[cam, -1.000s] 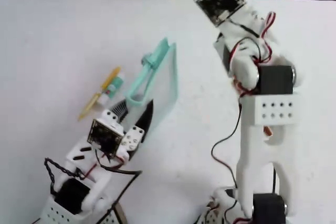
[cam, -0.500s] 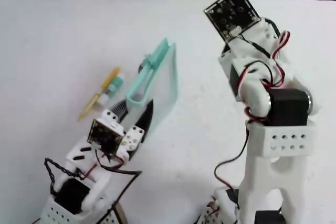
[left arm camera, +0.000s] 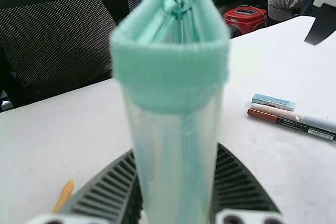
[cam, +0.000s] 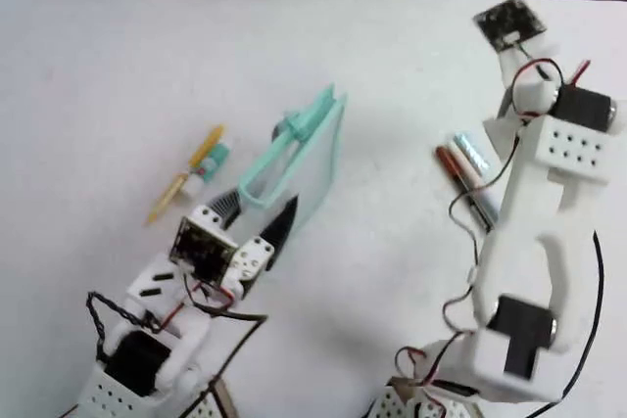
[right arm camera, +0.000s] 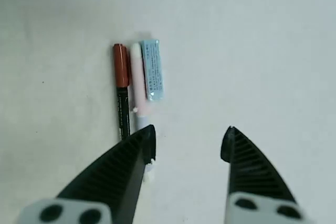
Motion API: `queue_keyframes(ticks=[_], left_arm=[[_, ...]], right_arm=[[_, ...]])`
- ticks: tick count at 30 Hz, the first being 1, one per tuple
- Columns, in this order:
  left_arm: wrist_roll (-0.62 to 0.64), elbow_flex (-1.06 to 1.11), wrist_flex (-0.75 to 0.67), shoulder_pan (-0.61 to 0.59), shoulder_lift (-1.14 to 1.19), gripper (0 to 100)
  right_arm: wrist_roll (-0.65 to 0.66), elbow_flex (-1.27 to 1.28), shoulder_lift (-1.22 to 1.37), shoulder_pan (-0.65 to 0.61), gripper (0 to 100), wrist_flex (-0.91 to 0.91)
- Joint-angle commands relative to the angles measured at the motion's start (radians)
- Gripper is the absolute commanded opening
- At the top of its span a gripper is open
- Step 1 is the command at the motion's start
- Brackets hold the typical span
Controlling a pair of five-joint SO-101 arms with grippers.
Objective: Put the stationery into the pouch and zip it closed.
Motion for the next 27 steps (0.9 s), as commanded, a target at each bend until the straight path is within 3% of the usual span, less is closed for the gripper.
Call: queue_keyframes(ticks=[1, 12, 27], left_arm=[[-0.008, -0.003, -0.008, -0.022, 0.005, 16], [-0.008, -0.003, -0.009, -0.064, 0.005, 16], [-0.008, -0.003, -0.009, -0.062, 0.005, 16]], right_arm=[[0.046, -0.034, 0.082, 0.031, 20.8, -0.019], [0.127, -0.034, 0.395, 0.056, 20.8, -0.209], [0.066, -0.034, 0.415, -0.067, 20.8, -0.283]])
